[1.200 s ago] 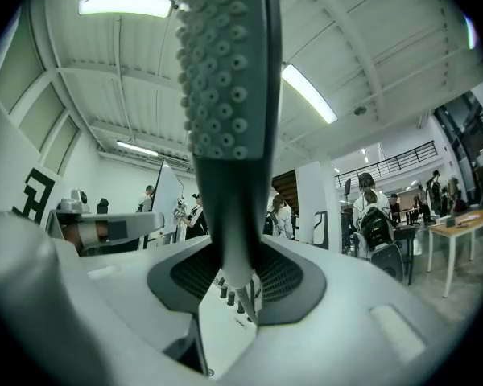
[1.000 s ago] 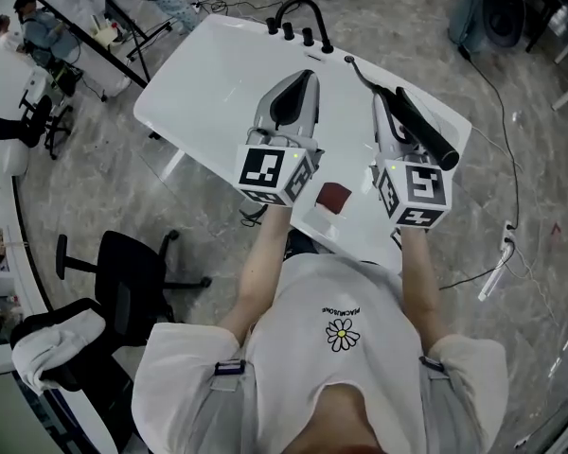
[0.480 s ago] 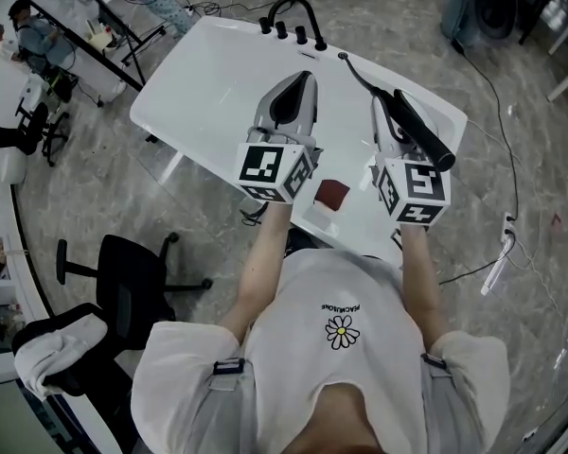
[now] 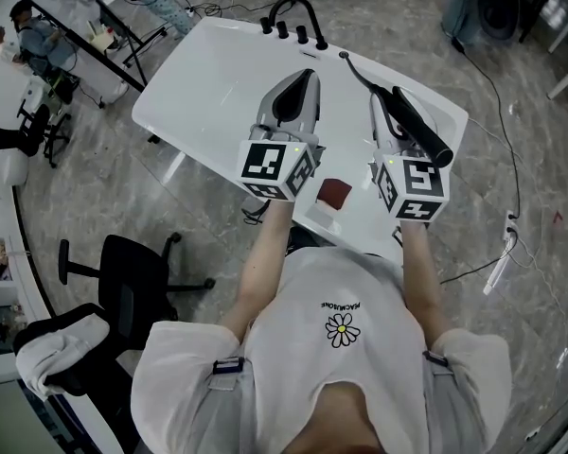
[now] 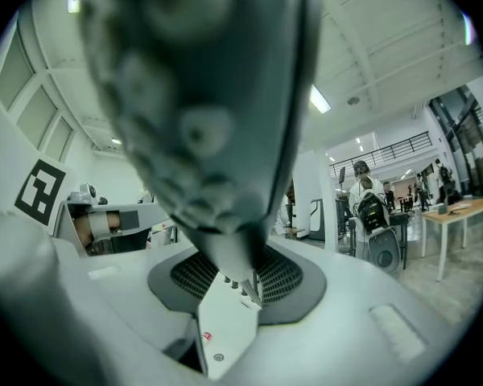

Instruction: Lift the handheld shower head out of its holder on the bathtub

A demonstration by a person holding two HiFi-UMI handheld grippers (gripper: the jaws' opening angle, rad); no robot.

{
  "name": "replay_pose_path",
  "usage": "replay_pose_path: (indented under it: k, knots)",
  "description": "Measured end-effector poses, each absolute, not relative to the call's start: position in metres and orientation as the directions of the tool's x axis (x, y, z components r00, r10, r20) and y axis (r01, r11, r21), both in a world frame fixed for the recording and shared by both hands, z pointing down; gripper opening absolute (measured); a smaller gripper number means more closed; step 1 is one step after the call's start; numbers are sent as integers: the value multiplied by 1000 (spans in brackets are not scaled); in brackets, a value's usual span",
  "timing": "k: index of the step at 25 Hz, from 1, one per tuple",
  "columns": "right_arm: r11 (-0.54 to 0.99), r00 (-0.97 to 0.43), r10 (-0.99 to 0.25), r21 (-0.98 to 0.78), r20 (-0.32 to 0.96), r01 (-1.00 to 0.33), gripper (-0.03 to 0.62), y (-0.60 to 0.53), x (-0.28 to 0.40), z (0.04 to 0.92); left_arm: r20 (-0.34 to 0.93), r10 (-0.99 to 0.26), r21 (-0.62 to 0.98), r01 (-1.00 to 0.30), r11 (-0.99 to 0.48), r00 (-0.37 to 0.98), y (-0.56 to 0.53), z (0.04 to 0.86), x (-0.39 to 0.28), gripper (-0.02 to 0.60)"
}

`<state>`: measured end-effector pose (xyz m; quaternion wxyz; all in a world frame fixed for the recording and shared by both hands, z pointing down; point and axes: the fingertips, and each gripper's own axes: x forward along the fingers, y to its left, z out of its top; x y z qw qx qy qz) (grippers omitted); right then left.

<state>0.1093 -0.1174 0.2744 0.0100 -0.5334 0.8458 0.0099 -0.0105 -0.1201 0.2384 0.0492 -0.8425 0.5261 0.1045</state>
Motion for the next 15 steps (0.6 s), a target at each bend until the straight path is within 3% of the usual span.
replay_pose_path:
  k: [15]
  knots:
    - [436, -437, -899, 27, -29, -900, 152, -110, 104, 276, -234, -886, 56, -904, -423, 400, -111, 243, -20, 0]
